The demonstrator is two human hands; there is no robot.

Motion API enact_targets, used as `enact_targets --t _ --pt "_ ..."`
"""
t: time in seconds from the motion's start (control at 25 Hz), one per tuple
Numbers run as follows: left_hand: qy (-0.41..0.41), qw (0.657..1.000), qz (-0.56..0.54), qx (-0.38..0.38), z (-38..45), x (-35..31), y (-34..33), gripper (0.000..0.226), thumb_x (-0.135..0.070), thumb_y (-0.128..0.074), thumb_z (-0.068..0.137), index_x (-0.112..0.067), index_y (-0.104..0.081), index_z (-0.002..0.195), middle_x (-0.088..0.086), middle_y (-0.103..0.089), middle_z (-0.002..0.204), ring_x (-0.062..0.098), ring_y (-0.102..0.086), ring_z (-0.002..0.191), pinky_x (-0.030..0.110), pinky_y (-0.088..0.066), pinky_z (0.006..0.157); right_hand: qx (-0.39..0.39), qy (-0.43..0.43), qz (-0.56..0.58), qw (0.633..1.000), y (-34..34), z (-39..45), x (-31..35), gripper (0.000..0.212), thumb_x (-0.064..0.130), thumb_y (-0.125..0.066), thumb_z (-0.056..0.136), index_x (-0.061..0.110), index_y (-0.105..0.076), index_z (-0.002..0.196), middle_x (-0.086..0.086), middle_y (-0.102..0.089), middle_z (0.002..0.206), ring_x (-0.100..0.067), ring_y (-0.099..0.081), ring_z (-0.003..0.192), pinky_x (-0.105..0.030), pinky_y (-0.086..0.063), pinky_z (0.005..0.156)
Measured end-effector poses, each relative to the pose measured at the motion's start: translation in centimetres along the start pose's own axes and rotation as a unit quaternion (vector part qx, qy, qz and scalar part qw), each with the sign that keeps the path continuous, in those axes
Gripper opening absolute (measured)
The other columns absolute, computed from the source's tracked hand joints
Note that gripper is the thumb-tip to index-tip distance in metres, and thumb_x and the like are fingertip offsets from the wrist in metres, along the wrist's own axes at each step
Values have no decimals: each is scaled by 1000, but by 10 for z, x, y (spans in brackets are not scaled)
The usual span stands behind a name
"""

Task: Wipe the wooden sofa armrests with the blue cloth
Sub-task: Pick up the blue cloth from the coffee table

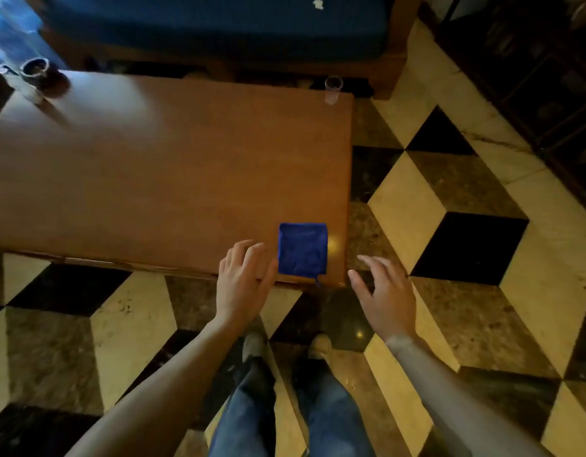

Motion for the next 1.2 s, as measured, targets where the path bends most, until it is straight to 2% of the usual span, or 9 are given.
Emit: enact_targets --t 0.2,0.4,0.56,0.64,0.72,0.88,0.96,1.08,1.2 --pt "45 997 17 53 50 61 -80 34 -39 -52 97 -17 -56 124 5 -55 129 22 -51 115 40 -42 96 35 -73 34 996 -89 57 -35 41 44 -55 96 23 -60 130 1 -60 129 -19 -58 118 -39 -53 90" --pt "57 993 39 93 112 132 -167 44 -47 -42 98 -20 -51 132 6 -57 127 25 -54 114 43 -36 100 124 -110 17 986 -193 118 -66 64 43 -54 97 22 -30 153 -4 -37 152 -24 -43 136 -41 -46 104" --pt "90 983 49 152 147 166 -218 42 -43 -46 100 -30 -45 140 2 -52 135 23 -49 124 47 -30 107 155 -127 33 979 -244 162 -76 68 44 -50 99 23 -21 156 -4 -31 153 -23 -41 136 -33 -40 103" --pt "78 979 57 178 158 171 -227 38 -42 -47 100 -30 -50 136 2 -53 129 24 -48 121 46 -30 106 167 -153 61 972 -251 179 -80 65 41 -50 100 23 -22 156 -5 -32 149 -22 -44 131 -27 -37 98" --pt "64 977 80 184 167 174 -232 31 -40 -49 99 -28 -58 126 2 -53 122 26 -46 117 45 -31 102 170 -146 51 973 -255 193 -83 56 35 -52 100 24 -33 152 -5 -37 142 -22 -48 124 -26 -38 96" --pt "72 978 63 187 171 174 -236 19 -33 -53 98 -23 -62 111 2 -53 118 26 -43 114 42 -33 97 136 -135 66 979 -255 193 -84 26 24 -60 96 22 -61 122 -3 -47 123 -20 -54 108 -23 -39 84" --pt "81 979 27 187 169 172 -234 15 -31 -52 99 -23 -60 109 0 -56 115 25 -45 112 40 -34 95 119 -145 83 979 -255 190 -83 18 21 -63 94 20 -62 112 -1 -48 119 -19 -53 105 -24 -39 82" --pt "109 970 -48 211 164 169 -230 8 -31 -48 101 -27 -52 107 -3 -61 106 21 -51 103 45 -48 88 113 -135 110 978 -251 188 -81 11 20 -61 94 21 -57 104 2 -53 109 -18 -55 98 -26 -46 78" --pt "133 962 -108 214 156 166 -222 4 -31 -45 101 -33 -46 105 -2 -65 103 20 -61 97 52 -55 82 132 -162 205 956 -244 181 -79 12 19 -60 96 17 -54 107 3 -59 93 -10 -57 83 -17 -43 66"
Point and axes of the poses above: each hand's wrist, its own z-axis towards the middle knuckle, its own y-axis out of the back of the hand, x = y × z, the point moved 3 cm from there along z, towards the middle knuckle
